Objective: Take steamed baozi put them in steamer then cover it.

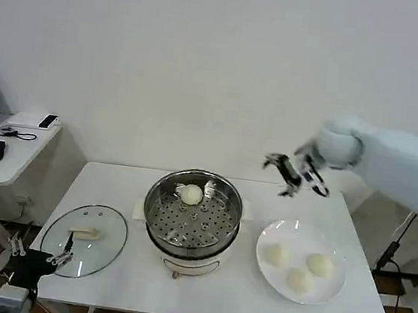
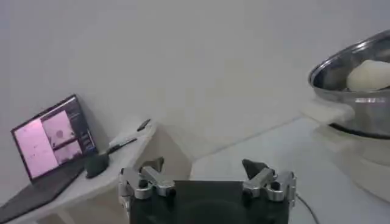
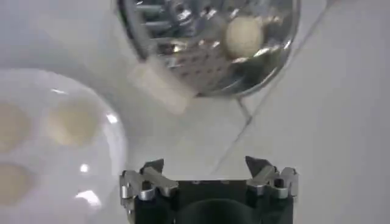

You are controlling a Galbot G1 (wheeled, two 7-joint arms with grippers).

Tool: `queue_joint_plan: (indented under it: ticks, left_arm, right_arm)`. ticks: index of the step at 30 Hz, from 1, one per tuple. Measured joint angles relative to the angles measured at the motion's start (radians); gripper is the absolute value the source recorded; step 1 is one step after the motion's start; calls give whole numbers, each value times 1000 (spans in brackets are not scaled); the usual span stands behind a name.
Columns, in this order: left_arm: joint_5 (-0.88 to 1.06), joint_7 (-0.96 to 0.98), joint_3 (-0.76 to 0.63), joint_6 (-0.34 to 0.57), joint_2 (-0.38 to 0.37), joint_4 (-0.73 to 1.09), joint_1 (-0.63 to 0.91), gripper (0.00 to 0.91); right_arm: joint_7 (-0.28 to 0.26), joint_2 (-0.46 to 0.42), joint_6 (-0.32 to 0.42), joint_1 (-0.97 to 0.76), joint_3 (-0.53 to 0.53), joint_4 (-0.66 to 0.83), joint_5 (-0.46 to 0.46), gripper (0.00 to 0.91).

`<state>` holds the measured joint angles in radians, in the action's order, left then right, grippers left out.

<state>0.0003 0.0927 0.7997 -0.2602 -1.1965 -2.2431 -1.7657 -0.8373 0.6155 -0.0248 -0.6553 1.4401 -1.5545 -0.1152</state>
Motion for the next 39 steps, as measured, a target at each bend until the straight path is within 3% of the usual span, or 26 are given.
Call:
queue_joint_plan:
  ticks: [7,14,39]
  left_arm:
    - [10,-2,-14,-5,1,5,10,907]
    - [24,-2,-24,-4,-9,11,9,907]
    - [32,-6,-14,-5,-5,13,3,907]
  right_arm:
    - [12,-87,-63,83,8,-56,-1,907]
    - [28,-110,-112,176,-21,-61,-7,907]
    - [56,30,-223,474,-212,128,-33,907]
